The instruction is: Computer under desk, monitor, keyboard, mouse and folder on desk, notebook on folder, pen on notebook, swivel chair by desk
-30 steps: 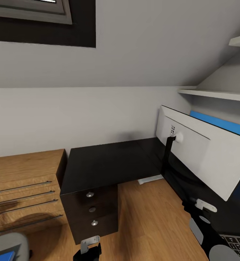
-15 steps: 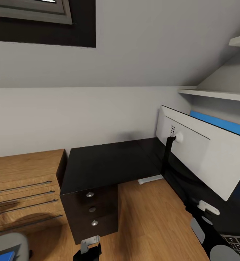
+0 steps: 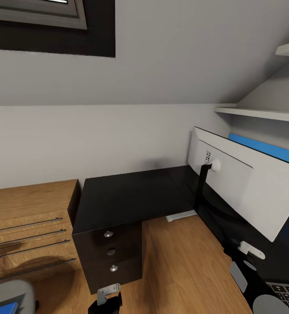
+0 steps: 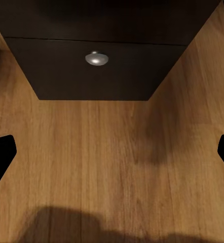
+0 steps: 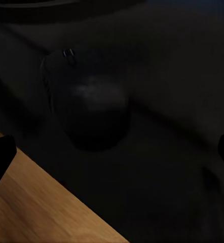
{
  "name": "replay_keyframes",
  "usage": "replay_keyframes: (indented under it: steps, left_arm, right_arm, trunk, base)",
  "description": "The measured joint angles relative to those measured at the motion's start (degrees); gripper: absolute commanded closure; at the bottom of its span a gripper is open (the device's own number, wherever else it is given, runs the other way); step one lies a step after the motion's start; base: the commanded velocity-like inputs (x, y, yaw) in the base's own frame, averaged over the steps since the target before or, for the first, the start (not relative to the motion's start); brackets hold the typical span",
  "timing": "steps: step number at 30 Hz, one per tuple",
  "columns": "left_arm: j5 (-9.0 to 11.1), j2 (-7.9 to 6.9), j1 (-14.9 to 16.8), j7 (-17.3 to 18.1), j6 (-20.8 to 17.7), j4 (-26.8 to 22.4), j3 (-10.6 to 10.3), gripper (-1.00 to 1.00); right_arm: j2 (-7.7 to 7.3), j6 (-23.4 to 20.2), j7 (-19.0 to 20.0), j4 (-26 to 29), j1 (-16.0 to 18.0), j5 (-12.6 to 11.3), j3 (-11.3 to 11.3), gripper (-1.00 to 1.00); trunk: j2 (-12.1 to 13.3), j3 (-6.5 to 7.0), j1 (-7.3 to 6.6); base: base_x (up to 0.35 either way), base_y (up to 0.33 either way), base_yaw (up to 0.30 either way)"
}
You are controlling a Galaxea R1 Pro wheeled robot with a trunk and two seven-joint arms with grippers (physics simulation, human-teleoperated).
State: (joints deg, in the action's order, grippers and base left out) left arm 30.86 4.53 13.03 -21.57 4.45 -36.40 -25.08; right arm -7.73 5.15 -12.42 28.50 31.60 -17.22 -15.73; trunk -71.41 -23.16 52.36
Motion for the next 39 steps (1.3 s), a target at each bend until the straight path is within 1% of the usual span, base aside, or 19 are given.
replay_keyframes:
  steps: [10,23,30,39]
  left_arm:
    - [0.0,0.0,0.0,-0.1,0.0,0.0,0.0,-1.0]
    - [0.0,0.0,0.0,-0.1,0.0,0.0,0.0,-1.0]
    - [0.0,0.0,0.0,-0.1,0.0,0.0,0.0,-1.0]
    - [0.0,0.0,0.0,-0.1,0.0,0.0,0.0,-1.0]
  right_arm:
    - [0.0,0.0,0.0,0.0,0.0,0.0,0.0,-1.0]
    - [0.0,0.0,0.0,0.0,0.0,0.0,0.0,-1.0]
    - [0.0,0.0,0.0,0.0,0.0,0.1,0.0,-1.0]
    - [0.0,0.0,-0.1,0.1,0.0,0.1,0.1,-1.0]
  trunk:
    - [0.0,0.0,-0.01]
    - [0.0,0.0,0.0]
    - [0.0,0.0,-0.01]
    - [0.0,0.0,0.0]
  base:
    - [0.064,0.0,0.0]
    - [0.01,0.0,0.0]
    - [0.147,0.0,0.0]
    - [0.03,0.0,0.0]
